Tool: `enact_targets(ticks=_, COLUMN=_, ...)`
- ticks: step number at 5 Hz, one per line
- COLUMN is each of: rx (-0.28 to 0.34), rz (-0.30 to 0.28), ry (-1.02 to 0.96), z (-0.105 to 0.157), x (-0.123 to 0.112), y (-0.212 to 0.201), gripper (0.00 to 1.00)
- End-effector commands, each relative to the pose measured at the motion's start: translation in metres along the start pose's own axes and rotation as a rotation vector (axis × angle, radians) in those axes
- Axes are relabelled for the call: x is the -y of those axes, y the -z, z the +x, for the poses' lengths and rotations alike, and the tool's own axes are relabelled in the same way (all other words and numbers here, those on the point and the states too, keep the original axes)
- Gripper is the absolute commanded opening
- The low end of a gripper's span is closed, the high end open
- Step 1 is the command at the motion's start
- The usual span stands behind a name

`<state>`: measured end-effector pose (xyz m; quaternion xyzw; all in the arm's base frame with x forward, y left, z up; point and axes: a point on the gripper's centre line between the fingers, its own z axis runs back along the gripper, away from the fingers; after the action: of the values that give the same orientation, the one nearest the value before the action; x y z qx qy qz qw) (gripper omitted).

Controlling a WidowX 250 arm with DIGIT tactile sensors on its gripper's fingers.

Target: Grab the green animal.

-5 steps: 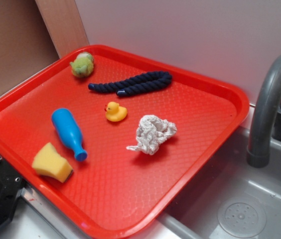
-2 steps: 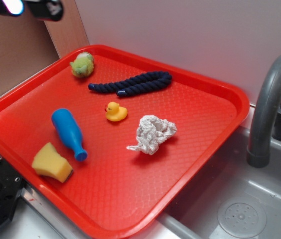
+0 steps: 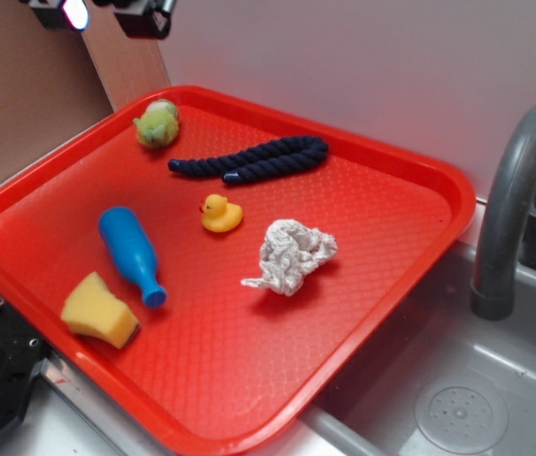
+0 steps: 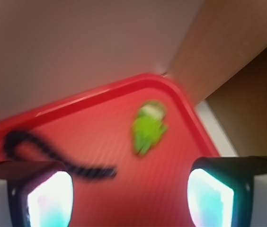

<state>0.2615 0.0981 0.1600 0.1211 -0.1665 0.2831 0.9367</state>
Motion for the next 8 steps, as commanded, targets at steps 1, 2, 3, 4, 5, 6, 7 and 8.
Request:
enact_targets(ticks=1, rx=0.02, rz=0.097, ry=-0.155, z=0.026, x=-0.037, y=0.047, gripper=1.0)
enact_targets(ticks=2, rx=0.016, rz=0.098, ry=-0.172, z=0.028, x=-0.037, y=0.071, gripper=1.0)
enact_targets(ticks=3, rx=-0.012, rz=0.123, ry=-0.158, z=0.025, x=-0.033, y=0.095, gripper=1.0)
enact_targets(ticks=4, rx=-0.017, rz=0.049, ry=-0.144, z=0.022, x=-0.029, y=0.119, gripper=1.0)
enact_targets(ticks=5, rx=-0.003, rz=-0.008, ry=-0.12, z=0.019, x=-0.022, y=0.13, gripper=0.0)
enact_targets(ticks=6, rx=0.013, rz=-0.028, ry=-0.092, z=0.017, x=-0.03, y=0.112, gripper=0.0)
enact_targets(ticks=7, rx=-0.075, rz=0.028, ry=0.046, z=0.016, x=-0.028, y=0.079, gripper=0.0)
enact_targets(ticks=8, rx=-0.144, rz=0.019, ry=0.271, z=-0.002, x=0.003, y=0.039, gripper=0.0)
